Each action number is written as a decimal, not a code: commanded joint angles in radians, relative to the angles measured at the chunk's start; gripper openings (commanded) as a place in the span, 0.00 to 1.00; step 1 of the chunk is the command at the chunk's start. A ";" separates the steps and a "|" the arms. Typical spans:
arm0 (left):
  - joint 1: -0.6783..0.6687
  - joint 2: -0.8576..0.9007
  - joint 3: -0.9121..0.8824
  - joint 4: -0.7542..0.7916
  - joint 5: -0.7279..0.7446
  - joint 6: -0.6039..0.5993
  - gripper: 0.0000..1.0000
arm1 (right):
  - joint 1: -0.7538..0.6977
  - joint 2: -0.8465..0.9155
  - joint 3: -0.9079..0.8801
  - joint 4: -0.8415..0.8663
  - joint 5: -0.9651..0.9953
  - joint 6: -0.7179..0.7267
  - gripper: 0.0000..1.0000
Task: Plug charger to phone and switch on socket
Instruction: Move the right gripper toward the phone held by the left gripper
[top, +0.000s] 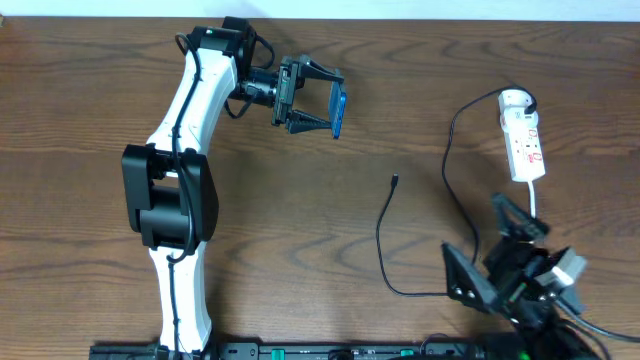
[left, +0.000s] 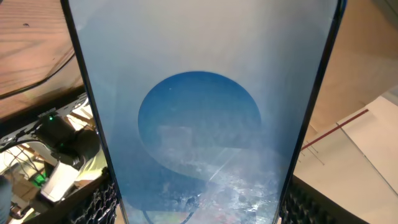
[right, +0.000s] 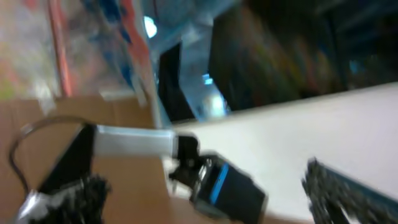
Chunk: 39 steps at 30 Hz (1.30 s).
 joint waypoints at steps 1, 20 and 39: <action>0.003 -0.031 -0.002 -0.004 0.055 -0.009 0.74 | -0.005 0.129 0.275 -0.176 0.065 -0.167 0.99; 0.003 -0.031 -0.002 -0.004 0.055 -0.009 0.74 | 0.017 0.879 0.977 -0.925 -0.636 -0.128 0.99; 0.002 -0.031 -0.002 -0.003 0.022 -0.008 0.74 | 0.498 1.470 1.594 -1.620 0.513 -0.188 0.99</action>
